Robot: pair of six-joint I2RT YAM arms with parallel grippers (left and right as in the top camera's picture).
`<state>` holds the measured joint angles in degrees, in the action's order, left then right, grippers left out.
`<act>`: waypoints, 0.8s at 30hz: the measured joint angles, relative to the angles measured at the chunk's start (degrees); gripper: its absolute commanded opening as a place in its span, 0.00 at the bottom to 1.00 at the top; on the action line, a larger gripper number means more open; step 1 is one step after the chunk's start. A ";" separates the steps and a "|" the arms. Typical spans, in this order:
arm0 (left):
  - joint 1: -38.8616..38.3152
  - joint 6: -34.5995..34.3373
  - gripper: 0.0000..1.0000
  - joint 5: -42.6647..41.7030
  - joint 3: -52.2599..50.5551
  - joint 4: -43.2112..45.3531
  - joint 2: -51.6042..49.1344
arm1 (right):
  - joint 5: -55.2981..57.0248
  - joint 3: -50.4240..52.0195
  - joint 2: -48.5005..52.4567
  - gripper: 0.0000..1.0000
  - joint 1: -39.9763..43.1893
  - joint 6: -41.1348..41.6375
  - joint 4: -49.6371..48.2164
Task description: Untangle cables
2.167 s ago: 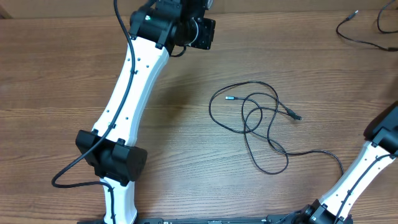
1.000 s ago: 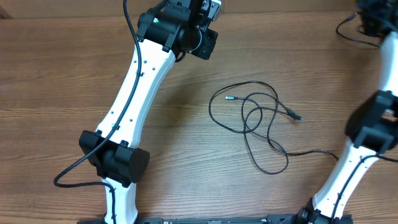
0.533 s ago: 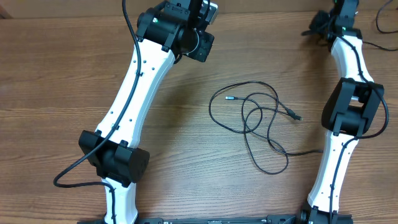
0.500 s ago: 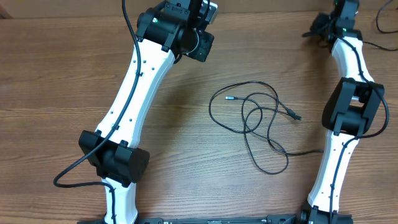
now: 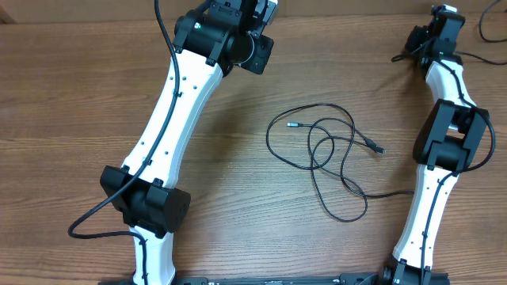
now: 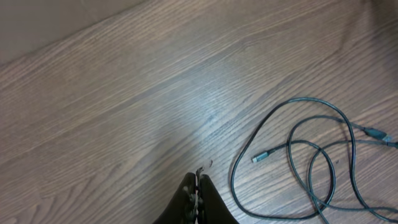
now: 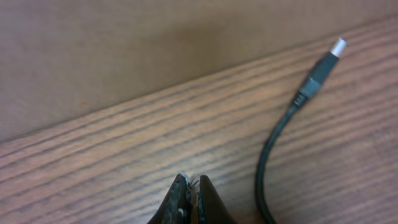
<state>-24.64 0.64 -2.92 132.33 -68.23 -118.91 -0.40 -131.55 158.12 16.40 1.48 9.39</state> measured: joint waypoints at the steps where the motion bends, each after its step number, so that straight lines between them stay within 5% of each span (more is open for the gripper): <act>1: 0.00 0.00 0.04 0.00 0.00 -0.04 0.00 | -0.02 0.00 0.02 0.04 -0.07 -0.31 -0.70; 11: 0.00 0.00 0.04 0.04 0.00 0.50 0.00 | 0.70 0.00 0.92 0.04 0.81 -1.51 -0.15; 24: 0.00 0.00 0.04 0.17 0.00 3.56 0.00 | 0.85 0.00 1.05 0.04 11.72 -1.55 -0.44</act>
<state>-24.64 0.64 -2.74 132.33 -64.66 -118.91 0.45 -131.55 159.17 28.12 -0.08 8.95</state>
